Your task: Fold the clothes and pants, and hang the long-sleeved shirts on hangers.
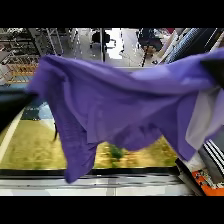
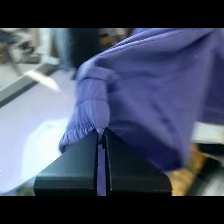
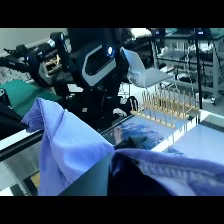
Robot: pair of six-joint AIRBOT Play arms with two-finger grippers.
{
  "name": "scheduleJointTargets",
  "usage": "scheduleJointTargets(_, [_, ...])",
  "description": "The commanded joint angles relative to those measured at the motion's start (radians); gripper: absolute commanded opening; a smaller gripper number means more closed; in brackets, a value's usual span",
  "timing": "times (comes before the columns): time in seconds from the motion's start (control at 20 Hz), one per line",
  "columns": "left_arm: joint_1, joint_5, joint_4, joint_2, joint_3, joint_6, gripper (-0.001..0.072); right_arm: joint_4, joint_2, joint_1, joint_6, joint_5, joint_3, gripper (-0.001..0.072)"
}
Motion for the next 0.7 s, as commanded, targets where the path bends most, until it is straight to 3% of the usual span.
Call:
scheduleJointTargets(0.0, [0.005,0.063,0.376,-0.044,0.02,-0.159,0.0008,-0.011,-0.145,0.016,-0.021,-0.013,0.052,0.0016])
scheduleJointTargets(0.1, [0.042,0.1,0.47,-0.14,0.02,-0.163,0.0008,-0.016,-0.317,0.016,-0.031,-0.016,0.052,0.0016])
scheduleJointTargets(0.25, [0.23,0.092,0.382,-0.351,0.019,-0.131,0.0009,-0.02,-0.619,0.016,-0.045,-0.065,0.052,0.0016])
scheduleJointTargets(0.35, [0.397,0.034,0.192,-0.526,0.019,-0.04,0.0008,-0.017,-0.801,0.016,-0.056,-0.187,0.052,0.0016])
scheduleJointTargets(0.5, [0.619,-0.163,-0.174,-0.806,0.021,0.151,0.0009,-0.005,-1.01,0.016,-0.069,-0.4,0.097,0.0018])
scheduleJointTargets(0.55, [0.669,-0.226,-0.271,-0.883,0.022,0.172,0.0011,0.014,-1.065,0.016,-0.069,-0.445,0.127,0.0128])
scheduleJointTargets(0.6, [0.712,-0.284,-0.337,-0.954,0.022,0.171,0.0025,0.021,-1.1,0.016,-0.069,-0.451,0.155,0.0378])
scheduleJointTargets(0.65, [0.743,-0.306,-0.35,-1.002,0.022,0.17,0.0222,0.002,-1.115,0.013,-0.069,-0.423,0.173,0.0613])
